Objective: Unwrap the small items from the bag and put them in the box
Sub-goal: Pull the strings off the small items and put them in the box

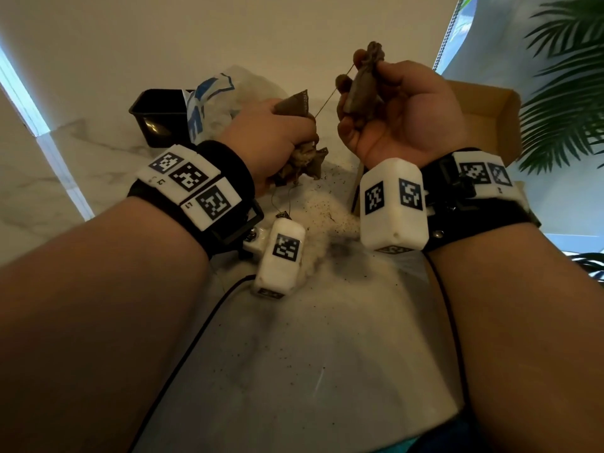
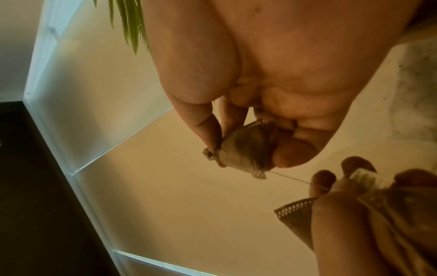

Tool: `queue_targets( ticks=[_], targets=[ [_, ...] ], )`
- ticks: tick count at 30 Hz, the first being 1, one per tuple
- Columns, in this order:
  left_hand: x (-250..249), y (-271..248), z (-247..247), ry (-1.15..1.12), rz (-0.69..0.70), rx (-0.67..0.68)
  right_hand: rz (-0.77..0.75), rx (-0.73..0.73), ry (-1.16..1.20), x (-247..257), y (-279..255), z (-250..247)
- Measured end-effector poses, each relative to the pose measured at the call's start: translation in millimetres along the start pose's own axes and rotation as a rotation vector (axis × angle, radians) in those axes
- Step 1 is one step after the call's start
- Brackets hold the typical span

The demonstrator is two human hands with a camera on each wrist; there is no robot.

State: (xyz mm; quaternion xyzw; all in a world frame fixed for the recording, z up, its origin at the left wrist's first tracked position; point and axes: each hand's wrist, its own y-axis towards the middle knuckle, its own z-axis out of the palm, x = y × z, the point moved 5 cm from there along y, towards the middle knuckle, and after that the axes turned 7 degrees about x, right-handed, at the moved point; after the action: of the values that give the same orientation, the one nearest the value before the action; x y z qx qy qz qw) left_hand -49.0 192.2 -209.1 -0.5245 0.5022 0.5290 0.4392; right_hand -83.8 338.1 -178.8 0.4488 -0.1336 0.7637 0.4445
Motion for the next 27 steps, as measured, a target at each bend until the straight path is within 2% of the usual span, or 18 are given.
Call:
queue_targets(
  ticks=[7, 12, 27],
  targets=[
    [4.9, -1.1, -1.2, 0.129, -0.093, -0.04, -0.062, 0.008, 0.008, 1.0, 2.2, 0.7],
    [3.2, -2.1, 2.5, 0.096, -0.053, -0.038, -0.086, 0.01, 0.003, 1.1, 4.2, -0.3],
    [-1.8, -10.6, 16.2, -0.062, 0.041, 0.177, -0.112, 0.03, 0.063, -1.4, 6.4, -0.2]
  ],
)
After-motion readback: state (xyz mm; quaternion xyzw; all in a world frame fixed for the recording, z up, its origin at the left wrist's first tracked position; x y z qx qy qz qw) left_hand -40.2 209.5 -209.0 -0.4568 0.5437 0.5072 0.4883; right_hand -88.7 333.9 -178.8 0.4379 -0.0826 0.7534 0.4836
